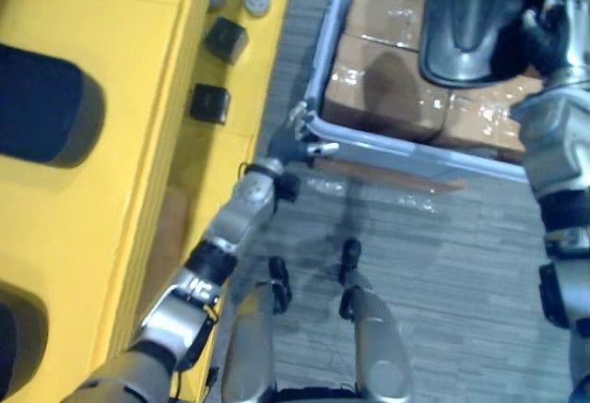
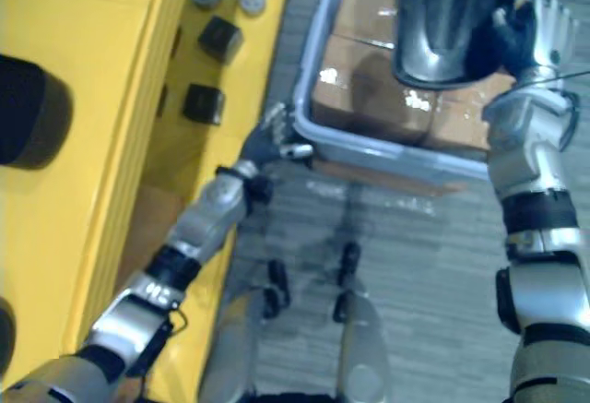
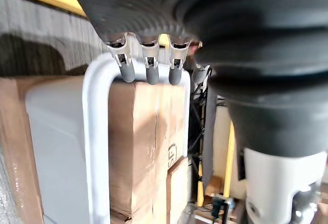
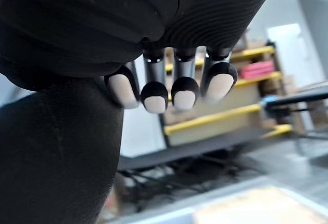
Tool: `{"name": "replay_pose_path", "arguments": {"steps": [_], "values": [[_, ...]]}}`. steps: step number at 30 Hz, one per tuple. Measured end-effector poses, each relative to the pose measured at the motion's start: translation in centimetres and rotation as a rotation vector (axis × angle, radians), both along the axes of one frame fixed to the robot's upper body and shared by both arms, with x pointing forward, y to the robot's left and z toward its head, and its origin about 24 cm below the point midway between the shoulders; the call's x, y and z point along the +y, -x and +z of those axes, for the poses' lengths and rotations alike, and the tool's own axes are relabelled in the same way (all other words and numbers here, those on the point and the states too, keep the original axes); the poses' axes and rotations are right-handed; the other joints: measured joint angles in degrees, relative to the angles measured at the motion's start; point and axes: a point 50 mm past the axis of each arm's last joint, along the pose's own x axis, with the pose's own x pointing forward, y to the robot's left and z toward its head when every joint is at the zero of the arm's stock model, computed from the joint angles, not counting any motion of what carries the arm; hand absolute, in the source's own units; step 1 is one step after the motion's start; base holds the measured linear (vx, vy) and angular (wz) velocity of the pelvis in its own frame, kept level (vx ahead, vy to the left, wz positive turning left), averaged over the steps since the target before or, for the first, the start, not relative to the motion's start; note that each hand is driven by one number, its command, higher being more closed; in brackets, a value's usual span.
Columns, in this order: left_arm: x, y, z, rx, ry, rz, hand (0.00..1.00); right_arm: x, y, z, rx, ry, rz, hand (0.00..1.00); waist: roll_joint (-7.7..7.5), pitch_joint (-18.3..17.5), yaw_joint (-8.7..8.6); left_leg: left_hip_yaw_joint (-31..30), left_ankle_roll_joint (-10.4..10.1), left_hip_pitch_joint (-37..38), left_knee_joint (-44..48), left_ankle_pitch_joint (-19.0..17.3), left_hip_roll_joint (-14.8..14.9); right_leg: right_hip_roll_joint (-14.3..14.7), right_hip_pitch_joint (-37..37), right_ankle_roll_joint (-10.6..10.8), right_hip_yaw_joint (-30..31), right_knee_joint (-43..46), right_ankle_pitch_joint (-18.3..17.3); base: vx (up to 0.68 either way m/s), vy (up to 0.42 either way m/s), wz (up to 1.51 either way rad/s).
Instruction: Walk over and take plastic housings, then place them on the shelf
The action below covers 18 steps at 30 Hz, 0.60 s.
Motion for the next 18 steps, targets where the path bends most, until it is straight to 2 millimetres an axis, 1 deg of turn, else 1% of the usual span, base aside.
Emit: {"name": "replay_pose_path", "arguments": {"steps": [1, 2, 3, 5, 11, 13, 17, 18], "values": [[0.0, -0.3, 0.5, 0.005, -0.006, 0.018, 0.0, 0.9, 0.0, 0.3, -0.018, 0.023, 0.037, 1.0, -0.62, 0.1, 0.07, 0.7, -0.2, 0.0, 0.0, -0.2, 0.3, 0.2, -0.8, -0.2, 0.8, 0.9, -0.1, 0.03, -0.028, -0.23], [-0.1, -0.5, 0.6, 0.015, 0.002, 0.023, 0.0, 1.3, 0.0, 0.3, -0.024, 0.027, 0.054, 1.0, -0.91, 0.1, 0.1, 1.0, -0.4, 0.0, 0.1, -0.3, 0.6, 0.4, -1.0, -0.2, 1.0, 1.1, -0.2, 0.04, -0.041, -0.28], [0.0, -0.7, 0.7, 0.035, 0.013, 0.035, 0.0, 2.1, 0.0, 0.4, -0.037, 0.031, 0.087, 1.0, -1.64, 0.0, 0.15, 1.4, -0.5, 0.0, 0.1, -0.3, 0.9, 0.6, -1.6, -0.3, 1.3, 1.6, -0.2, 0.05, -0.042, -0.17], [-0.4, -0.9, 0.7, 0.077, 0.039, 0.041, 0.0, 3.0, 0.0, 0.5, -0.064, 0.059, 0.12, 1.0, -2.01, 0.1, 0.0, 1.5, -0.7, 0.1, 0.2, -0.5, 1.1, 0.7, -2.2, -0.5, 1.7, 2.9, -0.4, 0.04, -0.033, -0.08], [-0.8, -1.0, 0.8, 0.146, 0.145, 0.006, 0.0, 5.3, 0.0, 0.7, -0.101, 0.132, 0.192, 1.0, -2.16, 0.2, 0.22, 1.7, -0.7, 0.8, 0.9, -1.2, 1.1, 0.4, -2.6, -0.6, 2.5, 6.0, -2.9, 0.0, 0.0, 0.0], [-0.9, -1.0, 0.8, 0.169, 0.202, -0.013, 0.0, 5.8, 0.2, 0.9, -0.118, 0.148, 0.214, 1.0, -2.16, 0.2, 0.23, 1.7, -0.7, 0.9, 0.9, -1.2, 1.1, 0.4, -2.6, -0.7, 2.5, 6.3, -3.1, 0.0, 0.0, 0.0], [-1.3, -0.8, 1.3, 0.203, 0.382, -0.064, 0.0, 6.3, 0.4, 1.2, -0.14, 0.167, 0.23, 1.0, -2.17, 0.2, 0.31, 1.9, -0.7, 0.9, 0.8, -1.2, 1.1, 0.3, -2.9, -0.8, 2.5, 6.5, -3.1, 0.0, 0.001, -0.01], [-1.5, -0.7, 1.6, 0.206, 0.466, -0.082, 0.0, 6.4, 0.4, 1.1, -0.139, 0.165, 0.23, 1.0, -2.17, 0.2, 0.31, 2.1, -0.7, 0.8, 0.7, -1.2, 1.1, 0.2, -3.2, -0.8, 2.6, 6.7, -3.2, 0.02, 0.006, -0.03]]}}
